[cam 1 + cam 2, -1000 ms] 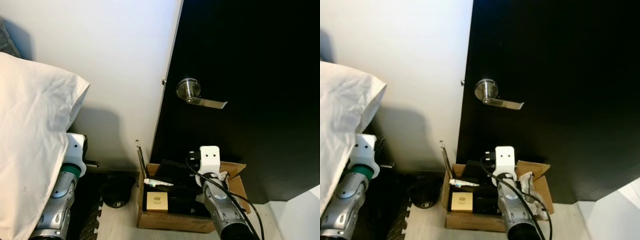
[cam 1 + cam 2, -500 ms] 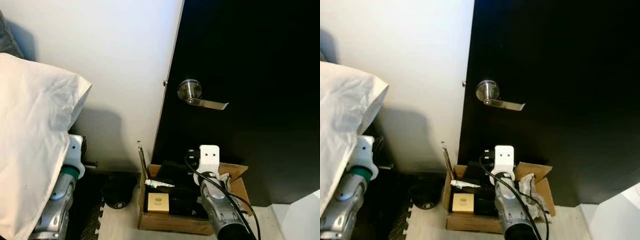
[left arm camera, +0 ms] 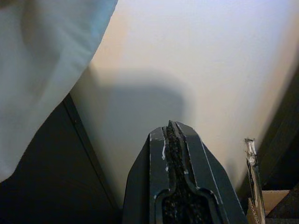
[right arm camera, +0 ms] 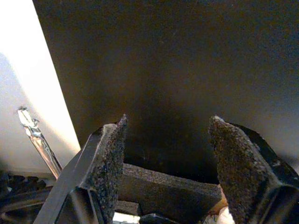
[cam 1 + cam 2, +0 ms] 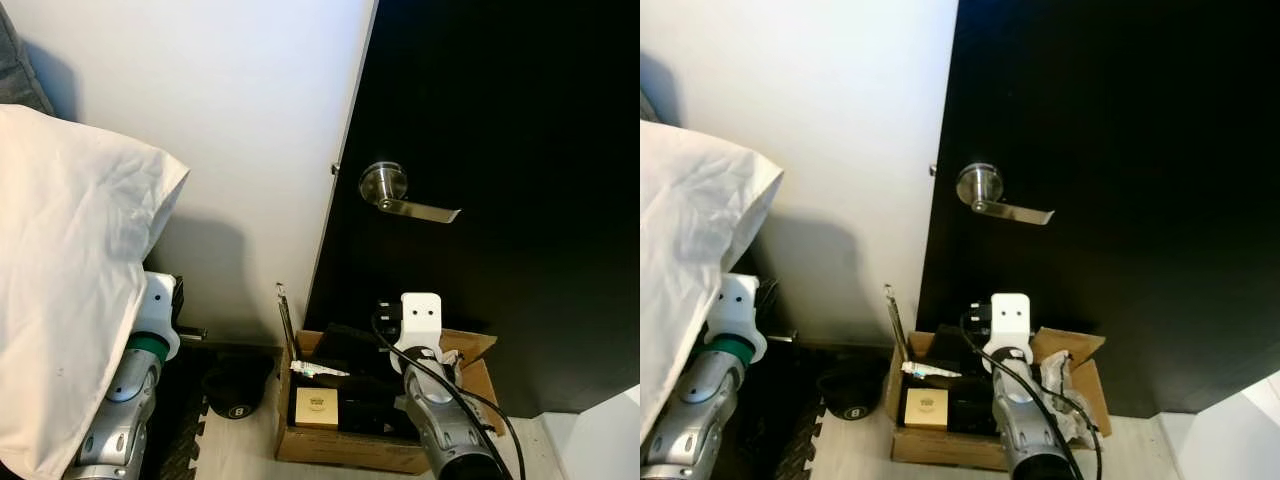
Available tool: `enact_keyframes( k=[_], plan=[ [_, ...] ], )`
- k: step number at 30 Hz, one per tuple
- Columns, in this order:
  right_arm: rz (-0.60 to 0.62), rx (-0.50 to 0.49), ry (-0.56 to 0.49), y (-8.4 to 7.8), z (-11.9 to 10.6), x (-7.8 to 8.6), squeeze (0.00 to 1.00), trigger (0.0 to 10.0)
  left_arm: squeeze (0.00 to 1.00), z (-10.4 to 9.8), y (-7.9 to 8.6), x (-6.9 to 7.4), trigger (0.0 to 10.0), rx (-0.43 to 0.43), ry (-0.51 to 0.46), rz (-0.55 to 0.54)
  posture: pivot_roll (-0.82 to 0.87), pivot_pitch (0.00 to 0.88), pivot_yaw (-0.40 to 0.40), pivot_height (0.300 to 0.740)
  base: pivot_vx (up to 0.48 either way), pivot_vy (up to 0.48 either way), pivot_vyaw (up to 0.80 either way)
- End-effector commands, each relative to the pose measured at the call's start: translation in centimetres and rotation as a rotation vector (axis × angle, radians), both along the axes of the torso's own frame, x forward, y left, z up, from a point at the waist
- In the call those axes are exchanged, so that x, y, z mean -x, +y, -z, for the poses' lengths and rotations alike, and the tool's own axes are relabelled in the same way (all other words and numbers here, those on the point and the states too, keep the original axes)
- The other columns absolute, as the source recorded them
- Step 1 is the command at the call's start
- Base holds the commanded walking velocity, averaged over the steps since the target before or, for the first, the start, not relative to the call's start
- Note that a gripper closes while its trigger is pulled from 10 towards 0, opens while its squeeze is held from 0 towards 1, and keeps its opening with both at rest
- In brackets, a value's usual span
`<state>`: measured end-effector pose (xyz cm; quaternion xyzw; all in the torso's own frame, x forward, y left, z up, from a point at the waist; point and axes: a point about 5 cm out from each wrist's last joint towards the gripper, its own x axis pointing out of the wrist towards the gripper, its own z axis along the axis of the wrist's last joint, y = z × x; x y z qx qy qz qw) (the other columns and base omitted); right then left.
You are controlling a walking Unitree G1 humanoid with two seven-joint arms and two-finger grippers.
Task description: Clean up the room
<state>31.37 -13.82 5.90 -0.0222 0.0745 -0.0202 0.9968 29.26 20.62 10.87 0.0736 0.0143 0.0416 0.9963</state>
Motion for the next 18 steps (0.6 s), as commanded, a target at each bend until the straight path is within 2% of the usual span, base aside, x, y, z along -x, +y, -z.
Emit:
enact_keyframes(
  k=[1, 4, 18],
  plan=[
    [0.015, 0.016, 0.011, -0.48, 0.14, 0.18, 0.0, 10.0, 0.0, 0.0, -0.41, -0.08, 10.0, 0.011, 0.003, 0.017, 0.19, 0.0, -0.033, 0.74, 0.0, 0.0, 0.0],
    [0.018, 0.017, 0.01, -0.54, 0.1, 0.16, 0.0, 10.0, 0.0, -0.01, -0.45, -0.11, 10.0, 0.015, 0.002, 0.019, 0.19, 0.0, -0.033, 0.74, 0.0, 0.0, 0.0],
    [0.021, 0.024, 0.013, -0.65, 0.06, 0.25, 0.0, 10.0, 0.0, 0.06, -0.8, -0.15, 10.0, 0.011, 0.007, 0.038, 0.19, 0.0, -0.03, 0.74, -0.261, 0.0, 0.0]
  ],
)
